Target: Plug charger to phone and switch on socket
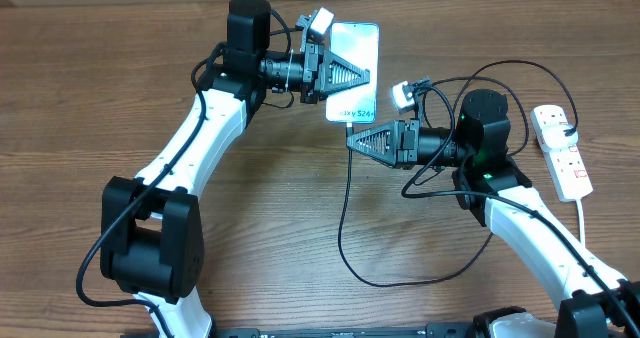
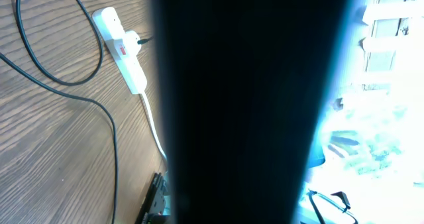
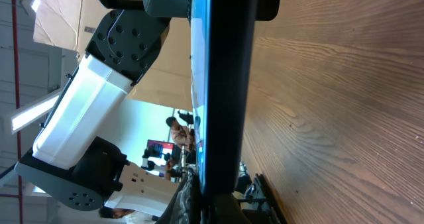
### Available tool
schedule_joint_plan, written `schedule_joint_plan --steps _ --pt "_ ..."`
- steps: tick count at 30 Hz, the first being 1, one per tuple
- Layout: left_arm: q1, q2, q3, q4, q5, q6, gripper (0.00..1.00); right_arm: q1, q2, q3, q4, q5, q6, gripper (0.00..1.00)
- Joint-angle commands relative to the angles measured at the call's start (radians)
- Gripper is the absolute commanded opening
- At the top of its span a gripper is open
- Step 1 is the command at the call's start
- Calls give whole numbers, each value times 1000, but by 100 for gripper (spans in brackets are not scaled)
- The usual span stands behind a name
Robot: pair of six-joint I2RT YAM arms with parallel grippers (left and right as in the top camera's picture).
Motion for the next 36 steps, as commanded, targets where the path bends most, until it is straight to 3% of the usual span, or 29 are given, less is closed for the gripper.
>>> schedule_joint_plan --steps 1,36 --pt "-6 -32 8 5 27 -15 4 3 -16 19 10 22 11 4" --pt "11 -32 8 5 60 -16 4 -36 -16 19 11 29 29 4"
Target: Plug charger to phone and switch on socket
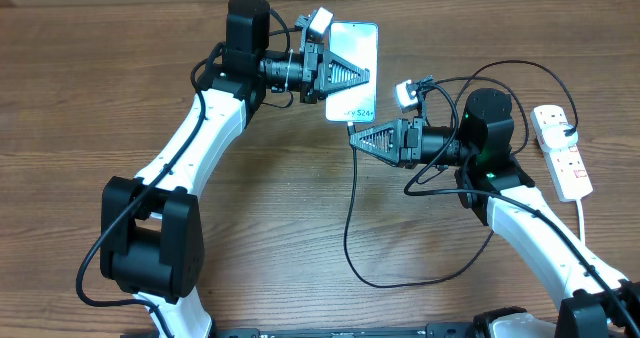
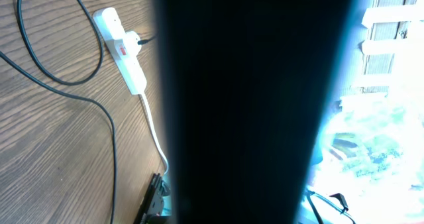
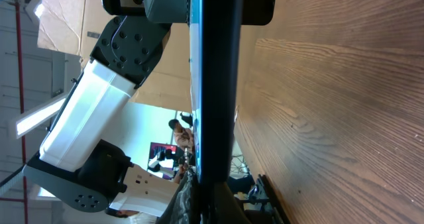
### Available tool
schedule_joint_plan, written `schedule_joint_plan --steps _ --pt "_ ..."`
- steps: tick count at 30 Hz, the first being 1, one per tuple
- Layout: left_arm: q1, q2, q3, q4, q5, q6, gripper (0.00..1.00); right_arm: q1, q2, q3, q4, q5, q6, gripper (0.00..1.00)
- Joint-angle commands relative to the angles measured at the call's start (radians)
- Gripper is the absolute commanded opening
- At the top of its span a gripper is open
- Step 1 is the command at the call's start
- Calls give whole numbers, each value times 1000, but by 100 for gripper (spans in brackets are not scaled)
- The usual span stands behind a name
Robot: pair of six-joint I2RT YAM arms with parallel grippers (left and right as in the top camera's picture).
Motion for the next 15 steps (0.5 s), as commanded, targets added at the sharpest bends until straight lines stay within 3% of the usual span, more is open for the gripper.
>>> schedule_joint_plan --steps 1,15 --pt "8 -32 8 5 60 -6 4 -17 -16 19 7 35 8 4" --pt "4 -32 8 4 53 -21 4 -15 -16 19 18 115 76 4"
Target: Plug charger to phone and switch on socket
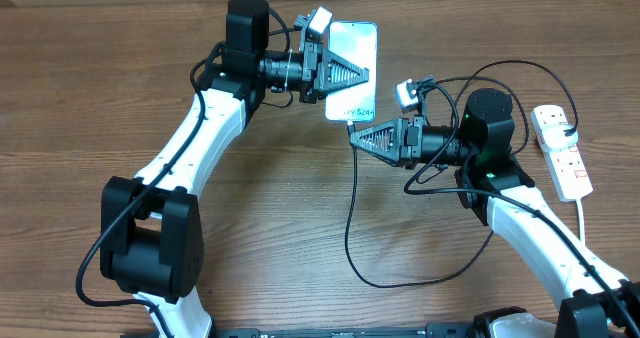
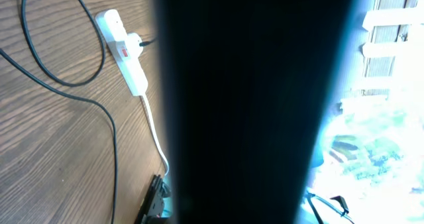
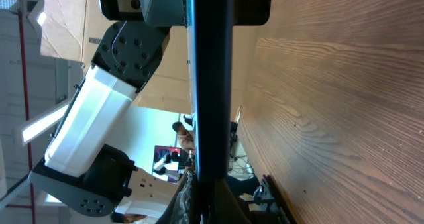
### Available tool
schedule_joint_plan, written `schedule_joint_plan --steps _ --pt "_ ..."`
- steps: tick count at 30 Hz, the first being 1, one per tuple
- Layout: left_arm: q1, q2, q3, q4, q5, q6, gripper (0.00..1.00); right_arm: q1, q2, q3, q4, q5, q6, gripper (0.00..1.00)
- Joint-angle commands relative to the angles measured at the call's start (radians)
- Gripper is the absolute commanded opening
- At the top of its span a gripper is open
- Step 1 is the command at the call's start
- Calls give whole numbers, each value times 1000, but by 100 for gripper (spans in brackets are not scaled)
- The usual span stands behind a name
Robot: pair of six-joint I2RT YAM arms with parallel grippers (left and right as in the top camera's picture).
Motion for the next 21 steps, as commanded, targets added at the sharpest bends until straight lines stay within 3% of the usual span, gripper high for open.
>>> schedule_joint_plan --steps 1,21 --pt "2 -32 8 3 60 -16 4 -15 -16 19 16 109 28 4" --pt "2 -32 8 3 43 -77 4 100 -16 19 52 319 7 4"
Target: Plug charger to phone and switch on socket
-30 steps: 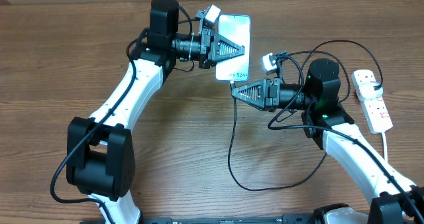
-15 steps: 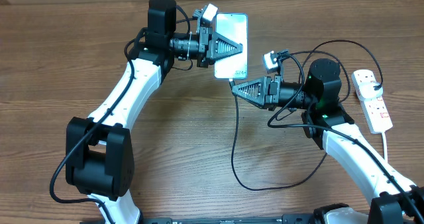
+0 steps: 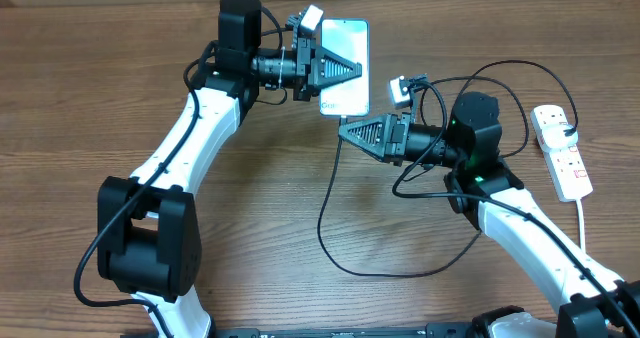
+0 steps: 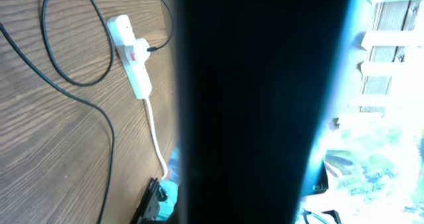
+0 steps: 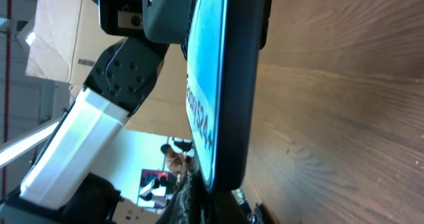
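Note:
My left gripper (image 3: 350,70) is shut on the white-backed phone (image 3: 346,34) and holds it above the table at the back centre. In the left wrist view the phone (image 4: 258,105) is a dark slab filling the middle. My right gripper (image 3: 344,130) sits just under the phone's lower edge, shut on the charger plug (image 5: 196,196). There the phone (image 5: 228,85) shows edge-on with a strip of lit screen. I cannot tell whether the plug is seated. The black cable (image 3: 325,218) loops down and back to the white power strip (image 3: 562,156) at the right.
The wooden table (image 3: 120,108) carries the cable loop in front of the right arm. The power strip (image 4: 132,61) has a plug in it, and its white lead (image 3: 583,213) runs off the right front edge.
Both grippers and the phone have shifted a little left and toward the back. The phone has turned slightly, so the right wrist view now catches some of its screen. The cable loop moved left.
At every earlier moment the left gripper held the phone aloft and the right gripper held the plug at its lower edge, the phone seen edge-on. The pair stayed nearly still until now, when both have moved left together.

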### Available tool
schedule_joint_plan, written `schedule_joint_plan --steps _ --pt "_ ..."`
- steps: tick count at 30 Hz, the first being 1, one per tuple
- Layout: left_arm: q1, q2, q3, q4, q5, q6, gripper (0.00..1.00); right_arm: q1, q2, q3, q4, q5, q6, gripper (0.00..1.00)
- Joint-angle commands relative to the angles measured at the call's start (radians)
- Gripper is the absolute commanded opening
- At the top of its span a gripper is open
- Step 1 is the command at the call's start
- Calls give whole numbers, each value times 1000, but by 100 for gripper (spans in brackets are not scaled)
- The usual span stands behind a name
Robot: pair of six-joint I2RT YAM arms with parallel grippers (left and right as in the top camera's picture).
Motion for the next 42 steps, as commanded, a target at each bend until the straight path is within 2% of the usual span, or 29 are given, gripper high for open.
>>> schedule_joint_plan --steps 1,9,13,19,28,29,30,31,32,33,39,40,42 --pt "-23 -32 8 3 67 -23 5 14 -11 19 10 133 -11 4" --pt "-23 -32 8 4 122 -19 4 2 -11 19 11 136 -13 4" --pt "-23 -32 8 4 178 30 4 -10 -11 19 32 133 -12 4" --pt "-23 -32 8 4 253 52 4 -76 -11 20 31 53 13 4" --pt "-53 -32 8 3 248 56 4 -76 -11 23 32 59 21 4" --pt "-55 -32 8 3 247 56 4 -77 -11 23 32 57 20 6" --pt "-56 -32 8 3 243 56 4 -77 -11 23 32 52 20 26" --pt "-56 -32 8 3 240 56 4 -77 -11 23 32 40 14 57" --pt "-56 -32 8 3 237 55 4 -77 -11 23 32 24 6 79" --pt "-55 -32 8 3 235 55 4 -77 -11 23 32 -6 -10 85" --pt "-53 -32 8 4 227 65 4 -77 -11 23 31 -163 -36 88" --pt "-53 -32 8 3 222 70 4 -76 -11 23 31 -181 -36 87" --pt "-53 -32 8 4 202 73 4 -61 -11 23 31 -225 -36 77"
